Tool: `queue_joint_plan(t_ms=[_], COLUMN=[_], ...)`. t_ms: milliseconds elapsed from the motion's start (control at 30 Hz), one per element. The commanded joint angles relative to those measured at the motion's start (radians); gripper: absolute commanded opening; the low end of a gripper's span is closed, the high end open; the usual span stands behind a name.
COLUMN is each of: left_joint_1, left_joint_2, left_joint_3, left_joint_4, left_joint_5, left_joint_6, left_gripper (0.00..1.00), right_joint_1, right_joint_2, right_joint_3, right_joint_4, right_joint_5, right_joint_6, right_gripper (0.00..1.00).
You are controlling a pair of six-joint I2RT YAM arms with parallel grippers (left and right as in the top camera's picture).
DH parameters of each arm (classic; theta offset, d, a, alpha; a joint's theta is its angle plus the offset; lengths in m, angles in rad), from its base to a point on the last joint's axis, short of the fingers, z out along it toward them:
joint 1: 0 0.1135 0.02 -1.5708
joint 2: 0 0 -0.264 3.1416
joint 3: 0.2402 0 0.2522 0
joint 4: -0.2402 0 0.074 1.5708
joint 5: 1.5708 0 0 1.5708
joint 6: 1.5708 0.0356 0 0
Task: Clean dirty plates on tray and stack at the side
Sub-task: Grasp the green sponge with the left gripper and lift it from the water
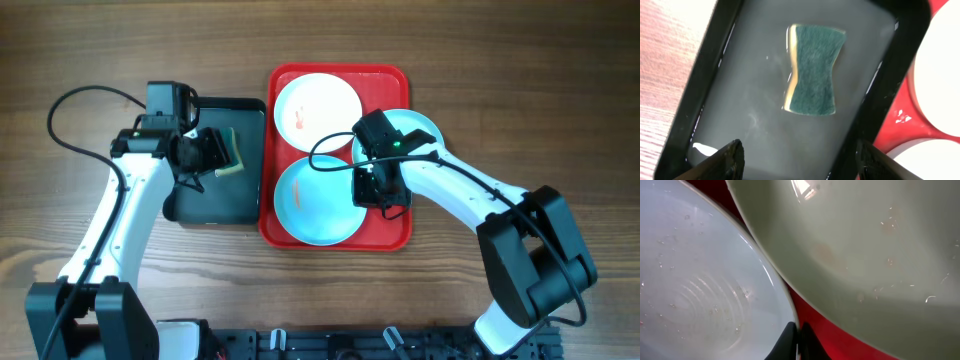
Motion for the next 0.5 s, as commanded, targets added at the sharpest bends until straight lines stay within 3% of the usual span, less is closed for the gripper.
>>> queue_joint_plan(t_ms=[0, 100, 467], left_joint_1=[-0.006, -0.006, -0.008], left_joint_2=[0.008, 0.008, 0.077], left_joint_3=[-0.059, -0.095, -0.102], left_joint_4=[0.065, 0.175, 0.334], left_joint_5=[-0.013, -0.013, -0.013], left_joint_6=[-0.002, -0.003, -0.006], left_gripper=[0.64, 0.55, 0.57], right_joint_1=[-0.009, -0.008, -0.008], right_joint_2=[0.014, 0.014, 0.014], right_joint_3=[-0.004, -0.004, -0.004], right_joint_4=[0.019, 0.031, 0.035], right_joint_5=[0.02, 0.021, 0.021], right_joint_6=[0.019, 0.019, 0.019], right_gripper=[0.06, 0.08, 0.09])
